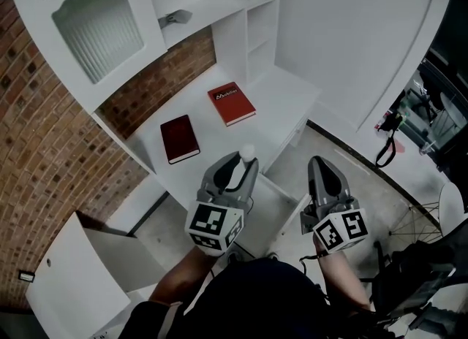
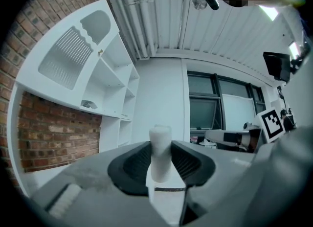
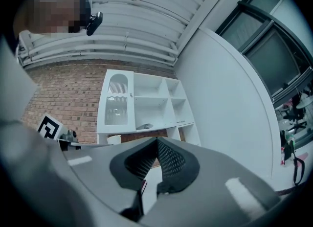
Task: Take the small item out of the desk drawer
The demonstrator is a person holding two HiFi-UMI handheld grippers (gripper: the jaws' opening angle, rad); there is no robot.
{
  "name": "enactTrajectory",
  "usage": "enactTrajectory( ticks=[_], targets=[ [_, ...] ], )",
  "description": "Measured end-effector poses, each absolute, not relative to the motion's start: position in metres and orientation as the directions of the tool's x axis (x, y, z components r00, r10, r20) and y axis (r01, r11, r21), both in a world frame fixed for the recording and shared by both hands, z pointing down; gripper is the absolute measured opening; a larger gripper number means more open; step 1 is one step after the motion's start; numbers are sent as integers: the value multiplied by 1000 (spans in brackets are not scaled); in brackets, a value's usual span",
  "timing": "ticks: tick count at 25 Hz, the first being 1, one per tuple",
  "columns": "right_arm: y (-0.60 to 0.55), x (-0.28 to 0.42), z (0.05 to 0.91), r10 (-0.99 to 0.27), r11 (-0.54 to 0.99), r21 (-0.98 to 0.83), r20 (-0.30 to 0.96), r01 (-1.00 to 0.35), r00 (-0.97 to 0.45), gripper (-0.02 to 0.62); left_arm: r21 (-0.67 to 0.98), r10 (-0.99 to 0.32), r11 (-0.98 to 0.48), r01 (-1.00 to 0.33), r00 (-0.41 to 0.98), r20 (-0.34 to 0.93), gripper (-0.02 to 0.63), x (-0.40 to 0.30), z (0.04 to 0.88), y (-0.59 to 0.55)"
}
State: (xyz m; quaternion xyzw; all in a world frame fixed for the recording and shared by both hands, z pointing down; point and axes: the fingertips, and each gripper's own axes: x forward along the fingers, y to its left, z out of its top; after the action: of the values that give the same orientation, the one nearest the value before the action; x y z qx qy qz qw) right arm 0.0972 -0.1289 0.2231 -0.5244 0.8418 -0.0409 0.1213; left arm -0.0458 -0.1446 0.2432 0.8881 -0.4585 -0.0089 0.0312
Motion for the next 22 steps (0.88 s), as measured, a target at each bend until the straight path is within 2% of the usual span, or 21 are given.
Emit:
enactTrajectory(
  ticks=[10,22],
  targets=[
    [-137,96,198,-885,445,-133,-212,-885,-414,2,57,-802,-598,-800,595,-61,140,-49,218,-154],
    [-140,93,215,-894,438,-133,-166,-889,-416,2,188,-788,-614,-766,609,-94,140,-65,231,-162]
  ],
)
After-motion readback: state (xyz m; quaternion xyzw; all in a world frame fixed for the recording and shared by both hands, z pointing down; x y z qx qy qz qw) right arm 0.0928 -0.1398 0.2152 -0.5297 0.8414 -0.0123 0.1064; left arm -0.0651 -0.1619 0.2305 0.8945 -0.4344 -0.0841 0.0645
